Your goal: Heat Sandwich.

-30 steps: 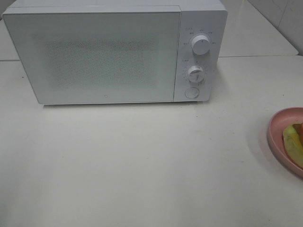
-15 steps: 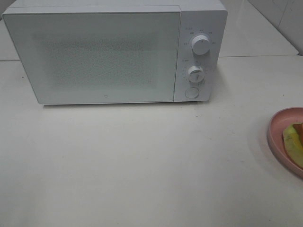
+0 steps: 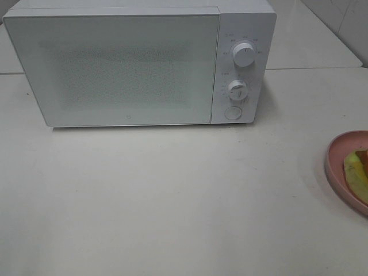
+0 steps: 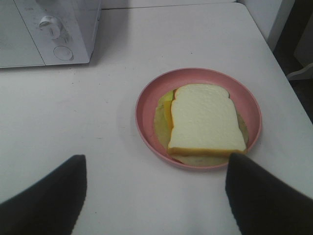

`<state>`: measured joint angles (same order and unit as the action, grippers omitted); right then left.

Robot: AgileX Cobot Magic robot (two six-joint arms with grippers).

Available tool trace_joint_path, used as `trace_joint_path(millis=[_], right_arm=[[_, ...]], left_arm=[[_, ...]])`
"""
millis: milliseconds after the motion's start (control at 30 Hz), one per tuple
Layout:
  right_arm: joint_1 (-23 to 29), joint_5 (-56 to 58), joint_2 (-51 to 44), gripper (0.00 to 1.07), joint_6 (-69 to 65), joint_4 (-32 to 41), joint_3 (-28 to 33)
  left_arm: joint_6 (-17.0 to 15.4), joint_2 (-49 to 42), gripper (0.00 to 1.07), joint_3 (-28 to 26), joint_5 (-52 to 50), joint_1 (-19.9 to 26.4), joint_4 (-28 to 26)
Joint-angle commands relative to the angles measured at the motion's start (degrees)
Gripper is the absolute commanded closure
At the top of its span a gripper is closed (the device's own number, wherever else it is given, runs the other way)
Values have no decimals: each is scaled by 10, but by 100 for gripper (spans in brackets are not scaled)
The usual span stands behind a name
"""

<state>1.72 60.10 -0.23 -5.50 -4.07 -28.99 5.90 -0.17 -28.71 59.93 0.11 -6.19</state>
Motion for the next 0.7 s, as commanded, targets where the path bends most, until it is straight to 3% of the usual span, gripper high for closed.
trace_joint_path(millis=[33,700], right_arm=[[-5,-6,-10,32,6,1,0],[-5,-6,-10,32,6,1,0]], left_arm=[[-1,-15,6,3,-5,-1,-3],[-1,-15,6,3,-5,-1,-2]])
